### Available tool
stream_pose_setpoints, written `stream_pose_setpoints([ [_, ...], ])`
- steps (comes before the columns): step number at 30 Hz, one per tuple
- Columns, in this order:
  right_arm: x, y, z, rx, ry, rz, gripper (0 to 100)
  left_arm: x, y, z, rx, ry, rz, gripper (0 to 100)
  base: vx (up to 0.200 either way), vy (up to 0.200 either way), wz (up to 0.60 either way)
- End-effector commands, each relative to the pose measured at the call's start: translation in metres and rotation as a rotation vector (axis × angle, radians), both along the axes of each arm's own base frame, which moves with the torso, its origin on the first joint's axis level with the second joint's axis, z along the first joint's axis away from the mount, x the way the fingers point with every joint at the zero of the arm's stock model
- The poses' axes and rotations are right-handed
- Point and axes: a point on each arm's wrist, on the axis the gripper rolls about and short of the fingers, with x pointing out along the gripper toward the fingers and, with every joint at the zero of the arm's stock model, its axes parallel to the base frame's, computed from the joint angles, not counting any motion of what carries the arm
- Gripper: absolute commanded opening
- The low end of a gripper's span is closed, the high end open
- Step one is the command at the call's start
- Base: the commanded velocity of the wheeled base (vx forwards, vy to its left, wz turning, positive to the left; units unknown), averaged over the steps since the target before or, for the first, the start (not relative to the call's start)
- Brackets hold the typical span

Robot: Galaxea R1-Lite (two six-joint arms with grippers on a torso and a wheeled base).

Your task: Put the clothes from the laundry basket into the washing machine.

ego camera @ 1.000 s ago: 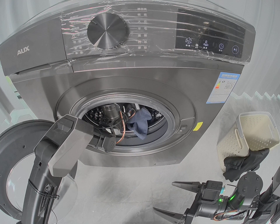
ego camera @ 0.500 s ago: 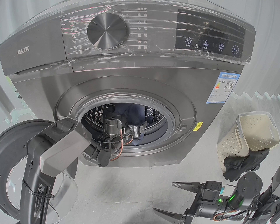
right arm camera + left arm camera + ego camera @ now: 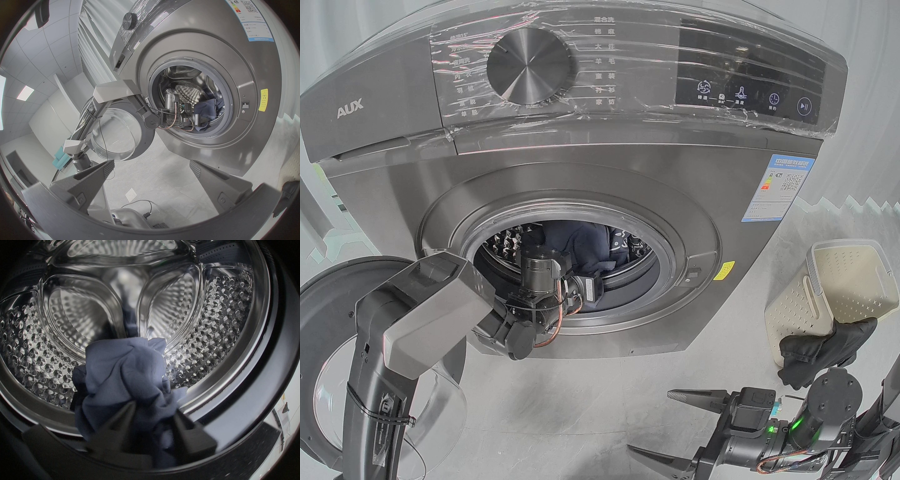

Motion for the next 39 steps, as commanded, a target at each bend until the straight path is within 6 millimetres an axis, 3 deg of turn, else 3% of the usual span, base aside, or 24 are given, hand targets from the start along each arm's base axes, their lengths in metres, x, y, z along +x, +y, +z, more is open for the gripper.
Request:
stream_pose_setpoints([
  [1, 0.001, 0.001, 0.001, 0.005, -0.003, 0.000, 100, 0.008, -0.003, 0.004, -0.019, -0.032, 0.010, 0, 0.000, 0.000, 0.00],
  [7, 0.001, 0.001, 0.001, 0.005, -0.003, 0.000, 100, 0.025, -0.007, 0.013, -0.070, -0.114, 0.044, 0, 0.000, 0.000, 0.00],
  [14, 0.001, 0.001, 0.002, 0.009, -0.006, 0.000, 100, 0.060, -0.010, 0.034, -0.192, -0.307, 0.125, 0, 0.000, 0.000, 0.00],
  [17, 0.001, 0.001, 0.001, 0.007, -0.005, 0.000, 100, 0.067, -0.013, 0.041, -0.231, -0.349, 0.137, 0, 0.000, 0.000, 0.00],
  [26, 0.001, 0.002, 0.001, 0.006, -0.004, 0.000, 100, 0.069, -0.017, 0.034, -0.230, -0.343, 0.143, 0, 0.000, 0.000, 0.00],
  [27, 0.001, 0.002, 0.001, 0.006, -0.004, 0.000, 100, 0.069, -0.017, 0.032, -0.227, -0.337, 0.143, 100, 0.000, 0.000, 0.00],
  [33, 0.001, 0.002, 0.001, 0.009, -0.006, 0.000, 100, 0.060, -0.015, 0.010, -0.176, -0.245, 0.141, 100, 0.000, 0.000, 0.00],
  [39, 0.001, 0.002, 0.002, 0.011, -0.007, 0.000, 100, 0.046, -0.009, 0.021, -0.149, -0.200, 0.141, 100, 0.000, 0.000, 0.00],
])
